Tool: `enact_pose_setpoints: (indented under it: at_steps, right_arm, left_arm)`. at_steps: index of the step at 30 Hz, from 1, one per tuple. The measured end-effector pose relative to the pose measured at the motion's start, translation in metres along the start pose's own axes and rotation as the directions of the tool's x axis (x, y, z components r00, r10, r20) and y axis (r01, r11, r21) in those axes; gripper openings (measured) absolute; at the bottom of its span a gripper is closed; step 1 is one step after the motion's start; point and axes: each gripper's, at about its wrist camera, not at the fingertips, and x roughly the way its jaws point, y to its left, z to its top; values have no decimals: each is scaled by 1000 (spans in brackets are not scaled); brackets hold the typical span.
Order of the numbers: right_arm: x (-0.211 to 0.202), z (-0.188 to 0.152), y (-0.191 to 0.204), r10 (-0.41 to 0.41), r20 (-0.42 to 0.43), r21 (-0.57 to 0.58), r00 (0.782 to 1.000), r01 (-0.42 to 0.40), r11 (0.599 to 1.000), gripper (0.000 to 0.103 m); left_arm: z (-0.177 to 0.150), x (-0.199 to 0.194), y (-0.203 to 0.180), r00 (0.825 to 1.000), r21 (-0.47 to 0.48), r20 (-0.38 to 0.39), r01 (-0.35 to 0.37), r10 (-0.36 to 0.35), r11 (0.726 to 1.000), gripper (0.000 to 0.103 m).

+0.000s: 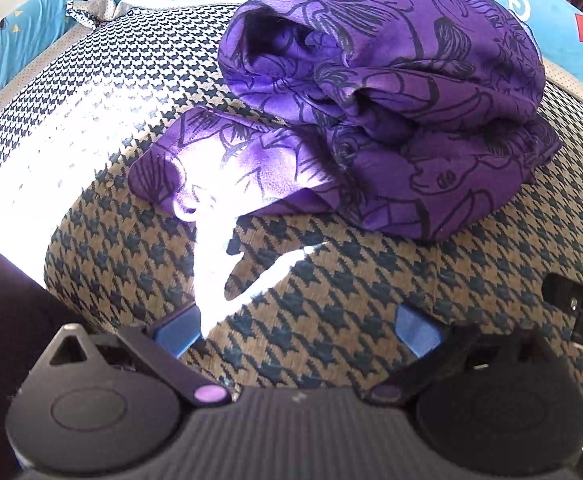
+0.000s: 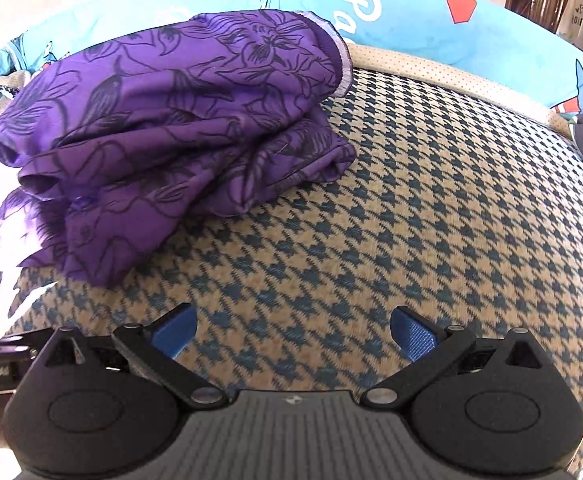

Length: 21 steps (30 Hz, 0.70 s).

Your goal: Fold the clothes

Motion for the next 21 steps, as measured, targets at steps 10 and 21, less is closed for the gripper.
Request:
enact_pose_setpoints:
  at_steps: [10, 21]
  right_arm:
    - [-4, -17, 21, -14, -21, -59, 1000, 13, 998, 103]
    - [0, -21, 19, -15, -35, -61, 999, 13, 998, 103]
  left_arm:
    - [-4, 1, 6, 1000, -11, -22, -4, 4, 1000, 103]
    - [-4, 4, 7, 1000, -12, -27, -6, 5, 1000, 103]
